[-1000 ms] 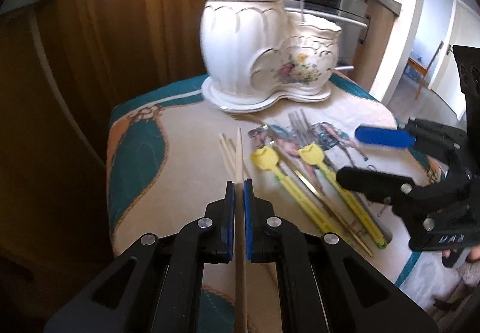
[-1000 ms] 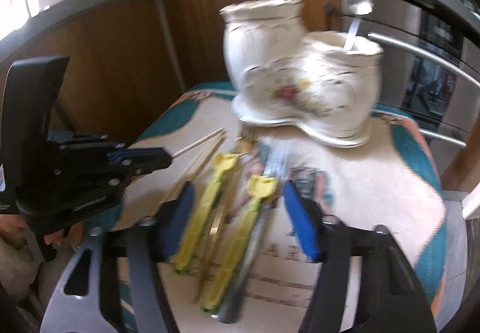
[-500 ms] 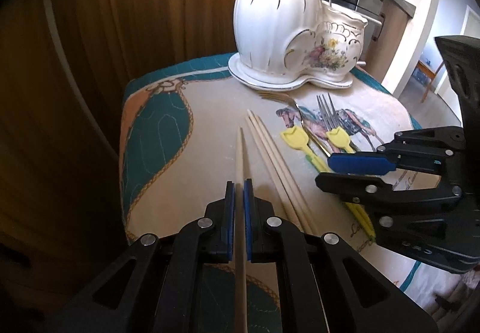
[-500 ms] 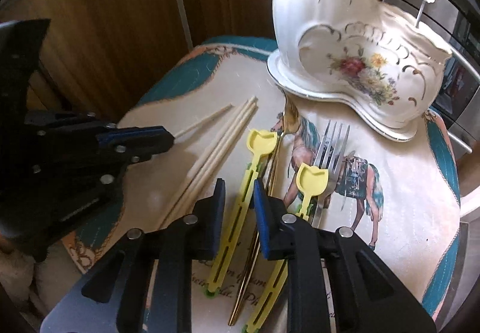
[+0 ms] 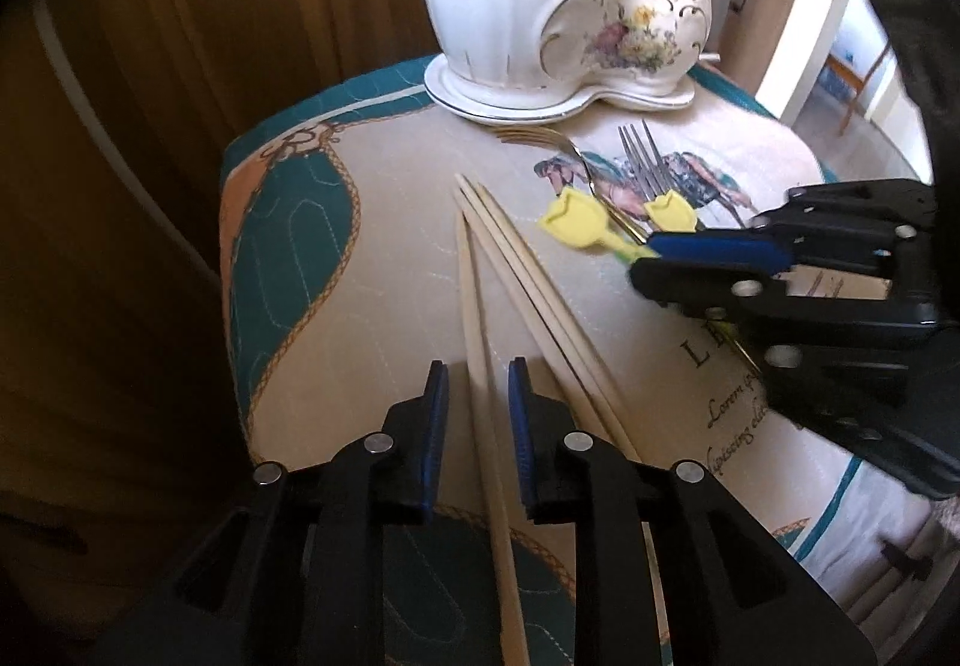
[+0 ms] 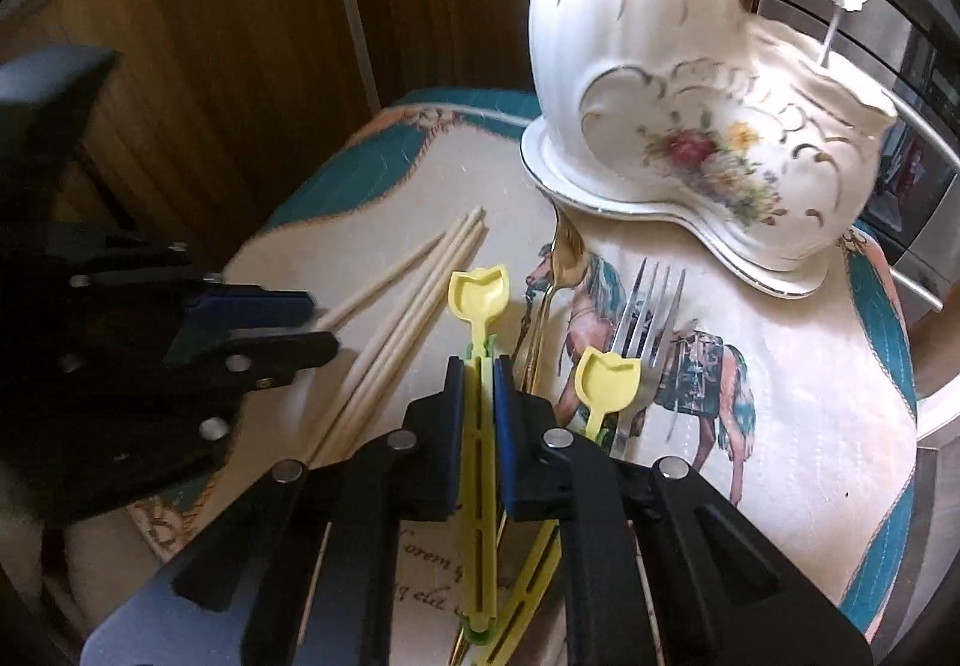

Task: Organize utensils
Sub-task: 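Grasp a chopstick with the left tool while the right tool grasps a yellow-handled spoon, then lift and drop the chopstick and yellow spoon into the ceramic holder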

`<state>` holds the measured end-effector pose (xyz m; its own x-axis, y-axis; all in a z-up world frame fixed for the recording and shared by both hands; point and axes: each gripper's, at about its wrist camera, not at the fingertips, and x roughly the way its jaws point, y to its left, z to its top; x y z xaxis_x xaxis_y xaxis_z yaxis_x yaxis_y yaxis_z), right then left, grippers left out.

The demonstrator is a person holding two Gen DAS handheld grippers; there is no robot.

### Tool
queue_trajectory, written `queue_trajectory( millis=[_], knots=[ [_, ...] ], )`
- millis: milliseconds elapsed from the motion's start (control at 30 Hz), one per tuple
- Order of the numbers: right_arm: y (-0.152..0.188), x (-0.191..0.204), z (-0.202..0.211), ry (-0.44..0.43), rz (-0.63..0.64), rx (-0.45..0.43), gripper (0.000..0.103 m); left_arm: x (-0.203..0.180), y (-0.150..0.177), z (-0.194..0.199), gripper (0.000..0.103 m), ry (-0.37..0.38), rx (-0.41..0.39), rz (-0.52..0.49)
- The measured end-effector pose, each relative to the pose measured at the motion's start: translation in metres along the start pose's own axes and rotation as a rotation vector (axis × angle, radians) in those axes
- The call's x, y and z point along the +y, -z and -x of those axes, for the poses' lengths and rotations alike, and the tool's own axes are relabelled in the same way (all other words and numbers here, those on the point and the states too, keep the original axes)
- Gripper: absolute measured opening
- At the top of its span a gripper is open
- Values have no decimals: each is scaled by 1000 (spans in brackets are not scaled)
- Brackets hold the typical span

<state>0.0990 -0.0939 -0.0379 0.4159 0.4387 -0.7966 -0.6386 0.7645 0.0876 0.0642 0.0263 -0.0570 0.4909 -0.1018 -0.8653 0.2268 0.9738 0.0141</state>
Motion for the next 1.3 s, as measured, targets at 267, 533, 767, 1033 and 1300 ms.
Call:
queue_trajectory(
  millis=[267, 533, 767, 1033, 1300],
  knots=[
    [10, -29, 47, -86, -62, -149, 10, 0, -9, -3, 7, -57, 2, -31],
    [8, -75, 91, -83, -165, -391, 10, 14, -2, 48, 7, 26, -324, 65],
    [-31, -117, 124, -57, -226, -589, 10, 21, -56, 106, 7, 80, -646, 151],
    [-82, -152, 118, -105, -302, -723, 10, 16, -146, 123, 7, 182, -858, 193],
    [-103, -159, 75, -113, -346, -722, 10, 6, -192, 100, 7, 141, -932, 187]
  ],
)
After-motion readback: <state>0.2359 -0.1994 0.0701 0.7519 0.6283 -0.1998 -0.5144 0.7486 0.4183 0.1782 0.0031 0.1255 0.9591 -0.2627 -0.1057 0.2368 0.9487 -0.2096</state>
